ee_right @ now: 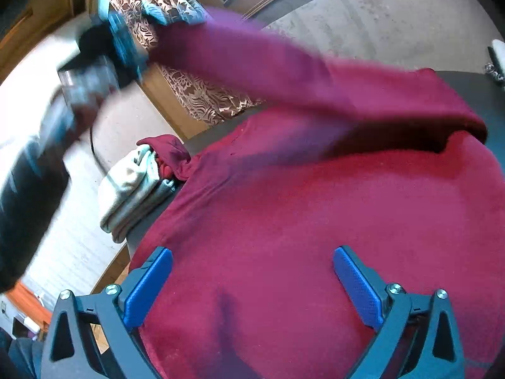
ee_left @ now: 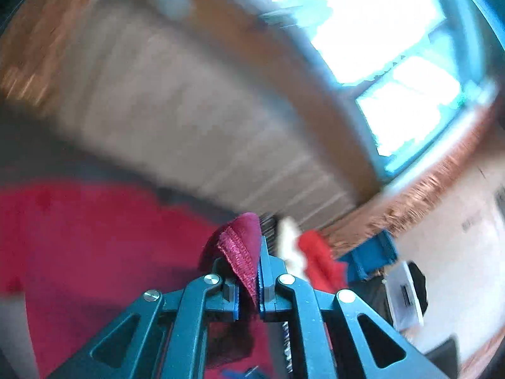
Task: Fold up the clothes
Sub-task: 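Grasp the sleeve cuff with the left gripper and lift it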
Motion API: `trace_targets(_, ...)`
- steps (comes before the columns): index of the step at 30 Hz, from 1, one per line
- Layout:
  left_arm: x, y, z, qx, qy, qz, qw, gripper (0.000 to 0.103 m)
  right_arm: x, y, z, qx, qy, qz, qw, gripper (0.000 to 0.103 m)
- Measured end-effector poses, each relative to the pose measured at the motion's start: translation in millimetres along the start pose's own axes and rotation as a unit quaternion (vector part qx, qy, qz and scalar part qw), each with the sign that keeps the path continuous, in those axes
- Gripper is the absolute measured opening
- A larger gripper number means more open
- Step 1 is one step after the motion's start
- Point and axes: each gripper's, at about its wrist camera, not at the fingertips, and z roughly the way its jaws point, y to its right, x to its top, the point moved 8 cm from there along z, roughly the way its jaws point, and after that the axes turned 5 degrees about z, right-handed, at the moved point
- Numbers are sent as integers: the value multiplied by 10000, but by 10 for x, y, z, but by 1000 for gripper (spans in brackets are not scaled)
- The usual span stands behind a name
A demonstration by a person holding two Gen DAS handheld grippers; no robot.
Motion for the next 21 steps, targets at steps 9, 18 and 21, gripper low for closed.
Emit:
trace_targets(9,580,851,56,114,186,1540,9878,6,26,20,-22,115,34,184,9998,103)
trace_targets(18,953,1356,389,-240,129,1767,9839,6,399,251,-191,238,306,1187,9922,103)
trace_targets(21,848,1444,426,-410,25,1816,9825,6,715,385,-252,319,562,1400,9880,103)
